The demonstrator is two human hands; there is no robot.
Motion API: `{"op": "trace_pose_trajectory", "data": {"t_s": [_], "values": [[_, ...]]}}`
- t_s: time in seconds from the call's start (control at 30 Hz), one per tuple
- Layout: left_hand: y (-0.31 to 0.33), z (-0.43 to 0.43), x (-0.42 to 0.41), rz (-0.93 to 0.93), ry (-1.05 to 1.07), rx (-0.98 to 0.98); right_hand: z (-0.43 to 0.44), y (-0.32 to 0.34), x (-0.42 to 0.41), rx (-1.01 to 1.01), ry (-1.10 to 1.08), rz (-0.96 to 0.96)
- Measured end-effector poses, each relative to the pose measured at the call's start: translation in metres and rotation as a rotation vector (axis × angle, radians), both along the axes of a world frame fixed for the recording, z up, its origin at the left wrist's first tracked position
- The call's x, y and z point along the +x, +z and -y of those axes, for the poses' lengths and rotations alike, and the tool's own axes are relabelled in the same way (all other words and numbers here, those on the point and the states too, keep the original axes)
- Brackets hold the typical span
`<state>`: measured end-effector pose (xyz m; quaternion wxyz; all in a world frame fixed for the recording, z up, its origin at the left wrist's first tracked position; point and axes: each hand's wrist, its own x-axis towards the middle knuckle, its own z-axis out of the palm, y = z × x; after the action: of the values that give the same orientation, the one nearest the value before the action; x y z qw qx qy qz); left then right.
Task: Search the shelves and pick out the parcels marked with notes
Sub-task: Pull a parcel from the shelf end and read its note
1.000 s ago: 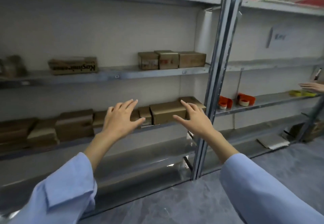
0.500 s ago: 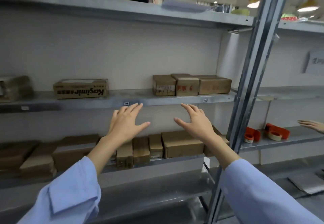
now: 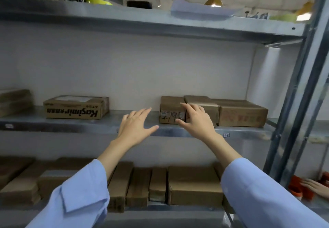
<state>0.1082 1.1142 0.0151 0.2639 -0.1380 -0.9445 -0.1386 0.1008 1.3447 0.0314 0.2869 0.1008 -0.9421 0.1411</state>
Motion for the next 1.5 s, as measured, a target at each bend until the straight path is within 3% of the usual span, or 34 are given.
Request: {"op": "trace_pose_trajectory", "data": {"t_s": [0.2,0.53,0.83,1.23,1.5], "values": [[0.006,-0.021,-0.046,-0.018,-0.003,0.042,-0.012,0.004,-0.043,0.111,-0.007,-0.055],[0.009,-0.041,-0.109,0.018,-0.183,0.189,-0.025,0.011,-0.080,0.177,-0.023,-0.065],[-0.011,-0.044,-0.135,-0.031,-0.334,0.436,-0.028,0.006,-0.092,0.123,-0.008,-0.052],[-0.022,-0.030,-0.129,-0.077,-0.384,0.710,-0.015,0.006,-0.094,0.063,0.111,-0.063],[-0.007,-0.015,-0.113,-0.109,-0.432,0.805,0.004,0.012,-0.088,-0.167,0.235,-0.100]]}}
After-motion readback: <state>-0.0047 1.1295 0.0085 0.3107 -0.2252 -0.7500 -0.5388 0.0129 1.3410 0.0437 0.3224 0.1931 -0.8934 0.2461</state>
